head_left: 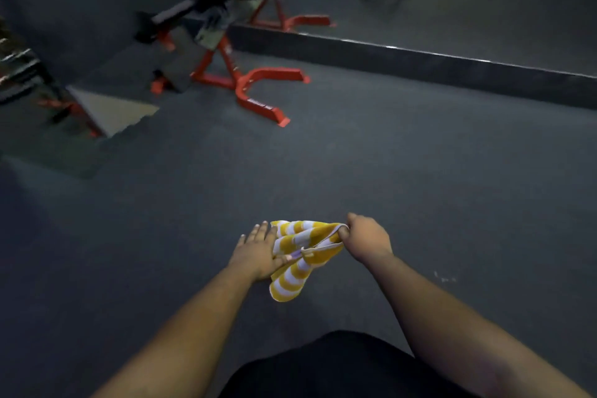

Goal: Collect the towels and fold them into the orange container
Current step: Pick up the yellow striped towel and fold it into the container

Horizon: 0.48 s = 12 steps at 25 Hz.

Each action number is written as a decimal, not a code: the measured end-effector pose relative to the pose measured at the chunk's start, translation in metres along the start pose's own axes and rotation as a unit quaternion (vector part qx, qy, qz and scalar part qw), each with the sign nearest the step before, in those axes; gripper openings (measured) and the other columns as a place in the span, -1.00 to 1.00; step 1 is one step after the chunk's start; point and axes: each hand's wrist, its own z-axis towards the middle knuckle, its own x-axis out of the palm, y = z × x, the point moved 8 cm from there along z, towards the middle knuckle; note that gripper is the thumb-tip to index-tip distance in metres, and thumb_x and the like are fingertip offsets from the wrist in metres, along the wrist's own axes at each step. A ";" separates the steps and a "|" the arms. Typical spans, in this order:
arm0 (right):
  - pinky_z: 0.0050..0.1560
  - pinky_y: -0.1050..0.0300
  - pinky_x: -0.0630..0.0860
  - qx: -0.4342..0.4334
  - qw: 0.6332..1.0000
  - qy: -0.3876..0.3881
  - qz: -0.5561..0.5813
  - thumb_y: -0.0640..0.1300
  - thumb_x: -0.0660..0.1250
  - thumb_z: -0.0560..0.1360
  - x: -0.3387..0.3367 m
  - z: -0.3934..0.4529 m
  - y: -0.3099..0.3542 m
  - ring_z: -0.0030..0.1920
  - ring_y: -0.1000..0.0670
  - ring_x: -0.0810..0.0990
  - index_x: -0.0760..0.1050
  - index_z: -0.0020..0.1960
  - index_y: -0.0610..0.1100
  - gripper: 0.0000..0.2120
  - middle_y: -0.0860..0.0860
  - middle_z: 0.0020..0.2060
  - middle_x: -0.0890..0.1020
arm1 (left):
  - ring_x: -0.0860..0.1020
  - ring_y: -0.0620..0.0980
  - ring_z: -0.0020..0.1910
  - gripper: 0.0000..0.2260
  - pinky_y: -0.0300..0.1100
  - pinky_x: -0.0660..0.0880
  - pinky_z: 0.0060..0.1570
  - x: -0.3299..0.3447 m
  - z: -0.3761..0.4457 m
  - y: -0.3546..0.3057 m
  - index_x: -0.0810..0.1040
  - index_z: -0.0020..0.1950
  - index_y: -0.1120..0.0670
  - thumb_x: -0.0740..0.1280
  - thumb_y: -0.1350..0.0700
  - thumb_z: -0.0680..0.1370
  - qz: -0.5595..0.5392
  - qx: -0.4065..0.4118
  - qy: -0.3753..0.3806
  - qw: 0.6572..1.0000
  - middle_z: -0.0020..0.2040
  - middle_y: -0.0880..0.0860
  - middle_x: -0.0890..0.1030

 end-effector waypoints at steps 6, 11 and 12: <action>-0.18 0.04 0.42 0.125 0.987 -0.098 0.037 0.06 0.15 0.57 -0.096 -0.043 -0.191 -0.01 -0.16 0.60 0.41 -0.11 -0.05 -0.79 -0.06 -0.10 0.64 | -0.12 0.06 0.66 -0.14 0.13 -0.05 0.60 -0.030 0.050 -0.217 -0.15 0.68 0.01 0.12 -0.41 0.58 0.096 0.152 -0.024 0.983 0.68 0.07 -0.14; -0.16 0.04 0.46 0.217 0.960 -0.173 0.045 0.04 0.13 0.57 -0.174 -0.091 -0.355 -0.01 -0.13 0.60 0.48 -0.05 -0.05 -0.78 -0.04 -0.10 0.64 | -0.16 0.03 0.66 -0.14 0.10 -0.10 0.60 -0.033 0.066 -0.437 -0.18 0.68 -0.01 0.09 -0.43 0.58 0.134 0.284 -0.044 0.948 0.68 0.04 -0.18; -0.13 0.03 0.50 0.231 0.955 -0.183 0.042 0.04 0.13 0.58 -0.187 -0.102 -0.381 -0.01 -0.13 0.60 0.50 -0.04 -0.06 -0.77 -0.03 -0.10 0.65 | -0.18 0.03 0.65 -0.14 0.11 -0.12 0.60 -0.032 0.067 -0.476 -0.19 0.68 -0.01 0.09 -0.42 0.58 0.146 0.307 -0.048 0.939 0.68 0.04 -0.20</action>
